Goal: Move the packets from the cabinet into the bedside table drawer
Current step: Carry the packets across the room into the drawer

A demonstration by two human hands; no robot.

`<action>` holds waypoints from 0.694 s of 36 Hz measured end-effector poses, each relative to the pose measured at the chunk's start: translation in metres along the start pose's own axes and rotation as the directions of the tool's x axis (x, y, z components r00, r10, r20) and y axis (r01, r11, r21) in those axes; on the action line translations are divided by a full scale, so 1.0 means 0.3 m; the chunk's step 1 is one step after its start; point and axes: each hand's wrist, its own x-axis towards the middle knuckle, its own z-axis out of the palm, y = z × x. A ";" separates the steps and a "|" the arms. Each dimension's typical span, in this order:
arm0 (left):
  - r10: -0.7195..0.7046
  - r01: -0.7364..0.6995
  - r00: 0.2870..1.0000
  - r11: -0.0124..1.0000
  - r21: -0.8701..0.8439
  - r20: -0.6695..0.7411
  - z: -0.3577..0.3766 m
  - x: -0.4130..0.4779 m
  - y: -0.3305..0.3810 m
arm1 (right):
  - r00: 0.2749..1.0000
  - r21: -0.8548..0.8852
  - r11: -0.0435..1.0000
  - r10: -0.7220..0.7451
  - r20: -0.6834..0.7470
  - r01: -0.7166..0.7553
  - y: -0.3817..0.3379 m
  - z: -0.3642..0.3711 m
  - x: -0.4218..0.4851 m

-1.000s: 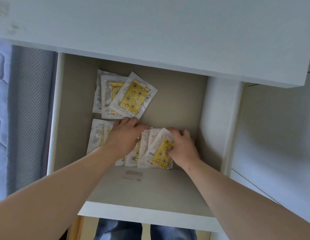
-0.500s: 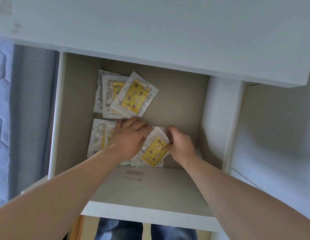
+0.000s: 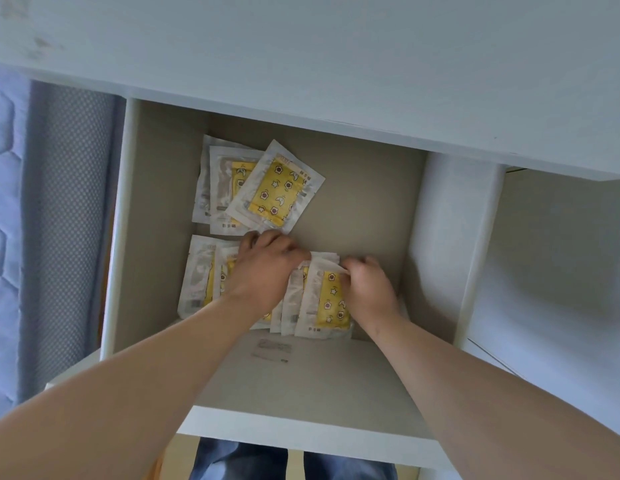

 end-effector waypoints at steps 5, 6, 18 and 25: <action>-0.045 0.045 0.999 0.994 -0.096 0.004 -0.038 -0.006 0.024 | 0.999 0.068 0.997 -0.026 -0.024 0.028 -0.027 0.017 0.010; -0.041 0.047 0.997 0.995 -0.086 0.067 -0.046 -0.009 0.033 | 0.999 0.064 0.997 -0.030 -0.025 0.031 -0.029 0.020 0.010; -0.090 0.075 0.975 0.994 0.083 0.203 -0.018 -0.032 0.054 | 0.963 0.222 0.972 -0.016 -0.270 0.079 -0.142 -0.070 0.120; -0.077 0.073 0.983 0.997 0.033 0.165 -0.014 -0.039 0.047 | 0.973 -0.040 0.982 -0.189 -0.133 0.186 -0.337 -0.119 0.284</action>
